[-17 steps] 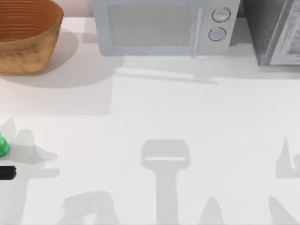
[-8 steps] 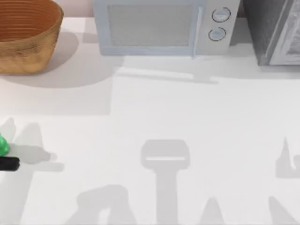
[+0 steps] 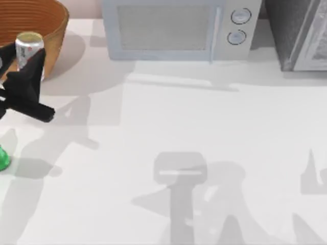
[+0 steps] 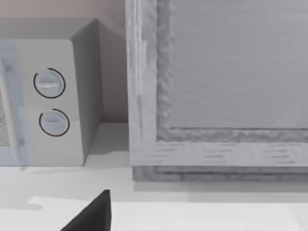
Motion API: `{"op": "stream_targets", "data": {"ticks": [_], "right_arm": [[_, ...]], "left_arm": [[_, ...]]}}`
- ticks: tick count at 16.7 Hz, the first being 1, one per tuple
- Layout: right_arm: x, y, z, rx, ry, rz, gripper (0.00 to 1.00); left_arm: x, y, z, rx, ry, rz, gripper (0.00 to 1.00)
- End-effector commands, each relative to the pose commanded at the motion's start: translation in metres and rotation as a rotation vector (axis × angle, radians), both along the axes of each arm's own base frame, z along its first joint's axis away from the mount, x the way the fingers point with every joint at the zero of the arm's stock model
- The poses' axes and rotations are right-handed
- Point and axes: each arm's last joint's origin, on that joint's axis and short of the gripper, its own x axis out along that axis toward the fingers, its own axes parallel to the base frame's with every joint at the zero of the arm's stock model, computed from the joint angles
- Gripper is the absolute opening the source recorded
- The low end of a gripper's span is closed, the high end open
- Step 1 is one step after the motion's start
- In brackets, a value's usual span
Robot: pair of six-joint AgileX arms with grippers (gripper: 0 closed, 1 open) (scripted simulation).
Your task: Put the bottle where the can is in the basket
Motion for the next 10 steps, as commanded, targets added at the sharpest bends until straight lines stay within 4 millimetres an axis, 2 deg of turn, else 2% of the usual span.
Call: {"op": "stream_targets", "data": {"ticks": [2, 4, 7, 10], "right_arm": [[0.0, 0.0, 0.0, 0.0, 0.0, 0.0, 1.0], [0.0, 0.0, 0.0, 0.0, 0.0, 0.0, 1.0], [0.0, 0.0, 0.0, 0.0, 0.0, 0.0, 1.0], [0.0, 0.0, 0.0, 0.0, 0.0, 0.0, 1.0]], "left_arm": [[0.034, -0.014, 0.002, 0.004, -0.01, -0.118, 0.0], [0.068, -0.031, -0.006, 0.007, -0.013, -0.237, 0.0], [0.113, -0.056, -0.034, 0.011, -0.008, -0.413, 0.0], [0.146, -0.08, -0.072, 0.011, -0.003, -0.584, 0.0]]}}
